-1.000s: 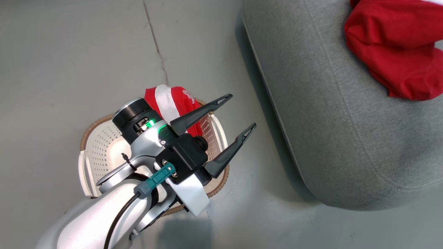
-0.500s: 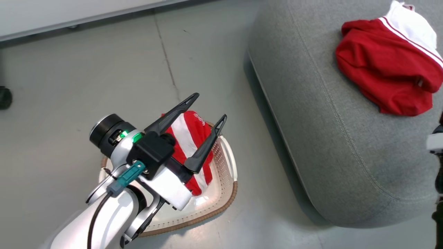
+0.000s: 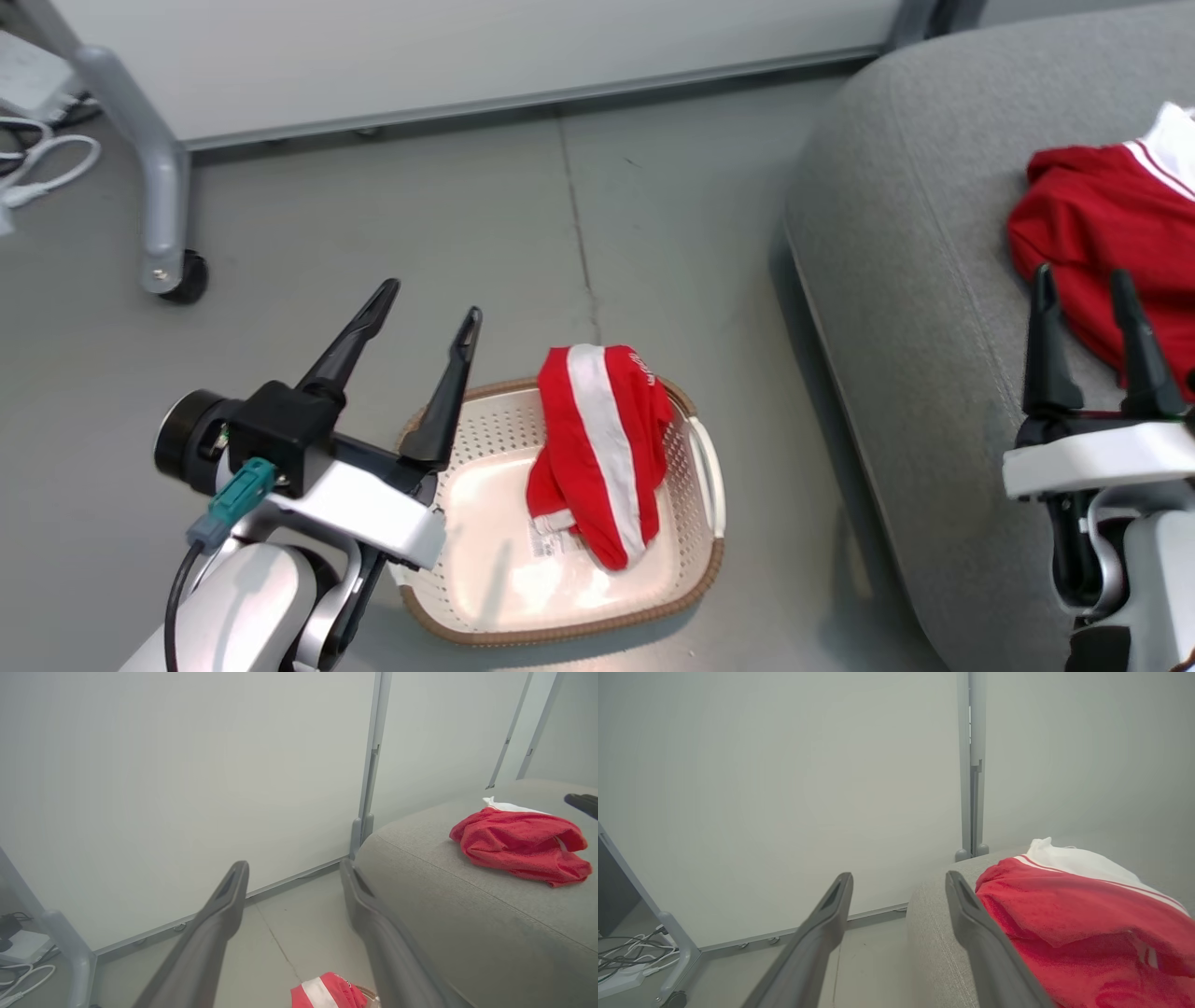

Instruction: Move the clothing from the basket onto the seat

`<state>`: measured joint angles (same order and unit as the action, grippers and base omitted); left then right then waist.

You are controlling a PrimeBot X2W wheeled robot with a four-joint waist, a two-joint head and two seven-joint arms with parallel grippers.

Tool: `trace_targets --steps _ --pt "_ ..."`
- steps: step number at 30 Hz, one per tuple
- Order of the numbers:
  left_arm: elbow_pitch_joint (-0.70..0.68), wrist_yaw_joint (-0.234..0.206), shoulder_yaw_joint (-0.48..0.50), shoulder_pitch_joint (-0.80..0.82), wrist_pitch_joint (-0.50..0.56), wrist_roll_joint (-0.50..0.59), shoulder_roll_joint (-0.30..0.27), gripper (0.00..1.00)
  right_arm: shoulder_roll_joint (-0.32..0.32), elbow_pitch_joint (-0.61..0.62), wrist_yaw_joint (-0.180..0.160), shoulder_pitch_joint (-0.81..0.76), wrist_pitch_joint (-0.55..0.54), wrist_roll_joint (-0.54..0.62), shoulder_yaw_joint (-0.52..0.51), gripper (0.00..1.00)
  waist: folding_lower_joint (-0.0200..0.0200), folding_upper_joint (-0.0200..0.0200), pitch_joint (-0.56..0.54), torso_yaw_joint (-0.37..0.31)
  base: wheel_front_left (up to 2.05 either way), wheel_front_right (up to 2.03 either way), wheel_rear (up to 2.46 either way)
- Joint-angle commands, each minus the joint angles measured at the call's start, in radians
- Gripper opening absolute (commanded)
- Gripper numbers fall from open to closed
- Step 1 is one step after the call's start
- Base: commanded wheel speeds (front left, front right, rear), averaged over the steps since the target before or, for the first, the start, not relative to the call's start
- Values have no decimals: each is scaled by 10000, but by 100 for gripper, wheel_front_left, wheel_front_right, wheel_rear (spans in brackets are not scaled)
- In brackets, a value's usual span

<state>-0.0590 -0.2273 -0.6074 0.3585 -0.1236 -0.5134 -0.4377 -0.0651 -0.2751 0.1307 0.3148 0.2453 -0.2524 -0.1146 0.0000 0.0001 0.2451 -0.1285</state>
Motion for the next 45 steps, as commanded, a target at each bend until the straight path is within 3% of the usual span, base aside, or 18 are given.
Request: trace_targets --steps 1,17,45 --pt "60 -96 97 -123 -71 -118 -16 100 -6 92 2 -178 -76 42 43 100 0 -1 -335 343 0 0 0" --pt "453 -1030 1194 -1884 -731 -905 -361 100 164 1453 2 -1785 -929 225 1241 100 0 -1 -1590 1168 0 0 0" --pt "-114 -1682 1333 -3469 -583 -1219 -844 100 168 2336 2 -3296 -1588 -36 1296 100 0 -1 -2592 1040 0 0 0"
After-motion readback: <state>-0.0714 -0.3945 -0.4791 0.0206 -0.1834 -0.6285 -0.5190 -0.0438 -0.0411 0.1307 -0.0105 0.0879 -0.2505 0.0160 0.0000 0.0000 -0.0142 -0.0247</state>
